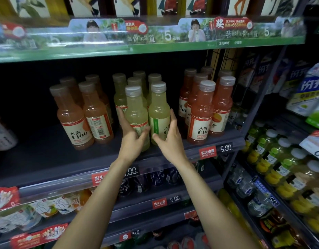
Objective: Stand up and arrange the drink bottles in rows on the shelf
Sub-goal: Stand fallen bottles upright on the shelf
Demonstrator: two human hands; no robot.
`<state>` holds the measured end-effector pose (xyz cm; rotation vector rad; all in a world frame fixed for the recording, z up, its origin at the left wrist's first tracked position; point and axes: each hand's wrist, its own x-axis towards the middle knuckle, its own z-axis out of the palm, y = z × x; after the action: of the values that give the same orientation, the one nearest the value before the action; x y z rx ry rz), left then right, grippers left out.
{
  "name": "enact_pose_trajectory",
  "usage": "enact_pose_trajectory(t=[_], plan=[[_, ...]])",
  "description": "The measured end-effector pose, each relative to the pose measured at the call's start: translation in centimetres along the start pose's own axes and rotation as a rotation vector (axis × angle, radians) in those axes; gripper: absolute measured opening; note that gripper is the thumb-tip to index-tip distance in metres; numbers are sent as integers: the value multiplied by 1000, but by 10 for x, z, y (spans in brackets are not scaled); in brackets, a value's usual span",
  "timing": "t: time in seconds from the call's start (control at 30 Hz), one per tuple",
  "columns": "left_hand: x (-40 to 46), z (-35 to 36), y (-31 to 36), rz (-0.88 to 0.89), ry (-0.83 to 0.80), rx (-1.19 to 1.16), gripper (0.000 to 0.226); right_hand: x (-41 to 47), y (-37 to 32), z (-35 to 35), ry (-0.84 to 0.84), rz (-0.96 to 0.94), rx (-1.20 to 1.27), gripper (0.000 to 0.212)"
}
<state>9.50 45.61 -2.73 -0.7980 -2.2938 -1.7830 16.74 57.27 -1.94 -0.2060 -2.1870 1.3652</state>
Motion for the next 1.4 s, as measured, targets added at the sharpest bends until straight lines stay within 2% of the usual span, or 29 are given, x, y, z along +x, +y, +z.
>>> enact_pose_trajectory(t=[0.13,0.2,0.27,0.33,0.37,0.43,0.47,0.53,0.63,0.73,0.83,0.93,1.1,1.2,1.3,1.4], plan=[[8,1,-4,-39,-17,-20,98,-1,0,-7,-89,2,-100,96],[9,1,-9,-11,79,37,107,-5,2,-18,-35,-51,-216,86],[-3,7,4,119,297,60,105,-12,5,-33,163,-196,-342,62],[-22,20,27,282,471,43,81,-18,13,-53,425,-312,-402,41],[-29,27,39,368,486,31,68,-20,18,-64,549,-328,-421,35],[-35,46,51,460,339,24,48,-17,30,-86,693,-278,-451,35],[-33,55,57,444,217,38,44,-12,36,-96,695,-223,-449,42],[-24,78,66,351,6,132,55,-1,46,-111,590,-97,-390,60],[-3,110,67,199,-134,230,80,14,56,-127,424,-2,-235,74],[14,128,64,132,-104,254,81,23,60,-136,373,-29,-227,82],[18,136,65,149,-90,238,78,30,63,-144,335,-37,-414,87],[22,143,64,169,-117,241,80,34,63,-153,355,-29,-573,89],[27,157,59,161,-104,253,82,31,68,-158,405,-20,-631,88],[29,166,55,170,-62,289,84,32,70,-163,396,2,-747,88],[28,169,58,166,-53,293,87,23,67,-165,420,-39,-795,79],[14,153,71,160,-39,229,78,4,56,-157,478,-215,-721,58]])
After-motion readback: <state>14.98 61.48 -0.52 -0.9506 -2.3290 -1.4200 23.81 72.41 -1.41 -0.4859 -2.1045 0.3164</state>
